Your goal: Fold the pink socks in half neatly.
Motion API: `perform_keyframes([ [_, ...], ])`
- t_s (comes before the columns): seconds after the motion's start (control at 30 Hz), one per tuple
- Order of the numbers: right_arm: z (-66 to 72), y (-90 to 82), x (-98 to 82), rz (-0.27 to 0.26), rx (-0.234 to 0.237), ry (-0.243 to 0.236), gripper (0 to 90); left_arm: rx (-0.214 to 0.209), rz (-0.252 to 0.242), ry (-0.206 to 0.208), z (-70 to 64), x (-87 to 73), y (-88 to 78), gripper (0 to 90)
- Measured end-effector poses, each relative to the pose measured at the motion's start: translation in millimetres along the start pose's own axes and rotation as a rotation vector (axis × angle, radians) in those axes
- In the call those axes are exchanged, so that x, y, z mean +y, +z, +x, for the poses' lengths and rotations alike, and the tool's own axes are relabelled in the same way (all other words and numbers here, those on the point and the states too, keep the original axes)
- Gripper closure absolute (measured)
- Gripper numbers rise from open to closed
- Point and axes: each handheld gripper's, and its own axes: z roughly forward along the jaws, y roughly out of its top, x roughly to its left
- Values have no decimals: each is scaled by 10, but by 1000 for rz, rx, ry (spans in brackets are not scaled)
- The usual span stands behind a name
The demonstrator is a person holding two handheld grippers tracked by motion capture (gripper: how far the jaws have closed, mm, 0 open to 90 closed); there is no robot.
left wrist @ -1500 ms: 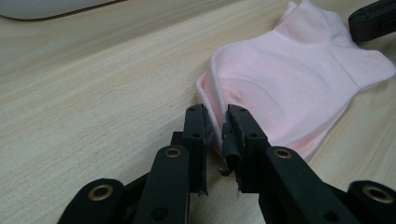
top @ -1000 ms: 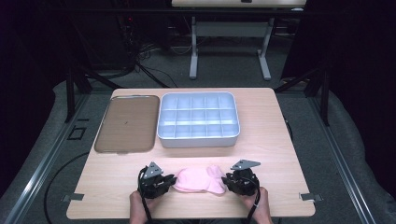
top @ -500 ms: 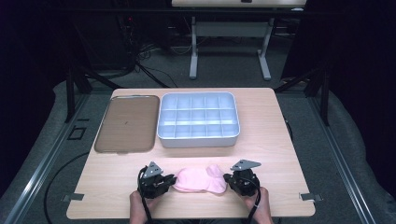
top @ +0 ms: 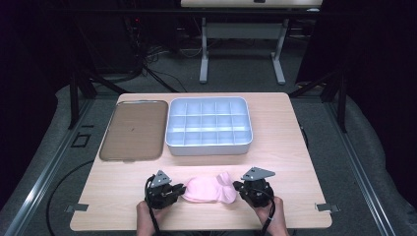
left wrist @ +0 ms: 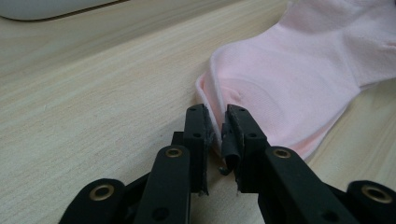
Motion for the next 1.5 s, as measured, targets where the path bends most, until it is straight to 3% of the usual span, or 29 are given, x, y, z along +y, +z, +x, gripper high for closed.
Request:
perform_keyframes([
  [0.5,222,23,276,-2,41,-90,890,-1,-2,1,-3,0,3,789],
  [0.63,279,52,353,-16,65,-94,890,-2,0,5,-4,1,3,792],
  [1.17,614,436,593,10,170,-155,890,-3,3,4,-9,1,5,811],
  [1.33,687,651,591,62,229,-137,887,-5,4,2,-2,3,6,817],
  [1.4,698,786,551,119,245,-141,872,-6,6,2,-4,2,5,816],
  [1.5,685,859,501,140,265,-136,742,-7,6,4,-2,3,5,816],
])
